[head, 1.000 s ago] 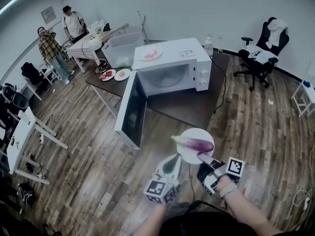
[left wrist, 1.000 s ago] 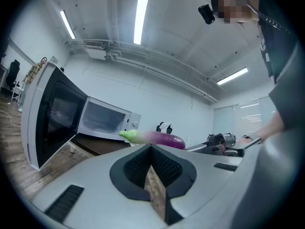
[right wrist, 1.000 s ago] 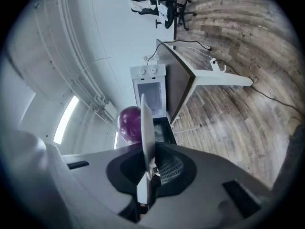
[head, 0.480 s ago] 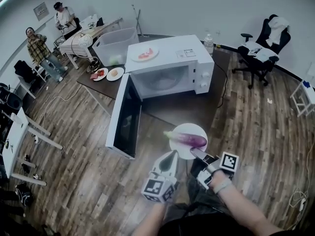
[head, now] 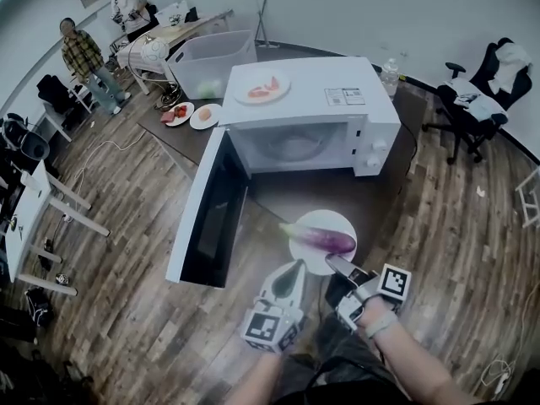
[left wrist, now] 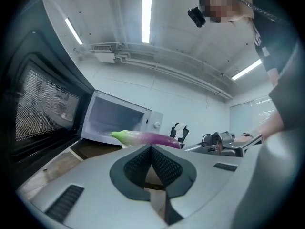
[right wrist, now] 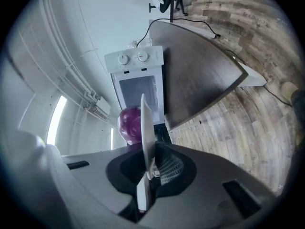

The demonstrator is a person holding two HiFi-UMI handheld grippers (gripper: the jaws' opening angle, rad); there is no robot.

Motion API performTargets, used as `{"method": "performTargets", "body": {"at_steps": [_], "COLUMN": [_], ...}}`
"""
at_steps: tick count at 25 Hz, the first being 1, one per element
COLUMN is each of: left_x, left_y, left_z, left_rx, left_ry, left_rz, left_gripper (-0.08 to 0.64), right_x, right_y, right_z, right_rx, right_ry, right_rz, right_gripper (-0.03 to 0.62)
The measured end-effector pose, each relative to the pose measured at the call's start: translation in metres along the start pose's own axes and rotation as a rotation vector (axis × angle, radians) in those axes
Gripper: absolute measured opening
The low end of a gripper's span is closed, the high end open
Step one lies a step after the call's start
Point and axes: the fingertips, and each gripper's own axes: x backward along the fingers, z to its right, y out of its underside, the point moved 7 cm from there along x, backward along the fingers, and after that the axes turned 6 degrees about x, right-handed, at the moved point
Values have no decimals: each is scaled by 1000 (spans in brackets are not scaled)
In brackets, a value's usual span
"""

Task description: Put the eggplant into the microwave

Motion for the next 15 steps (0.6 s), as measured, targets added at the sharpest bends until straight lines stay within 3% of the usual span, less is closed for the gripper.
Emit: {"method": "performTargets", "body": {"at_steps": [15], "left_x": [-85], "left_y": [-5], "left_z": [-47], "left_rx": [24], "left_ry": [-121], "left_rz": [49], "left_gripper": [0], "right_x": [-78], "right_y": [-75], "right_z": [19], "right_rx": [-43], "right_ry": [0], "right_rz": [-103], "right_gripper": [23]}}
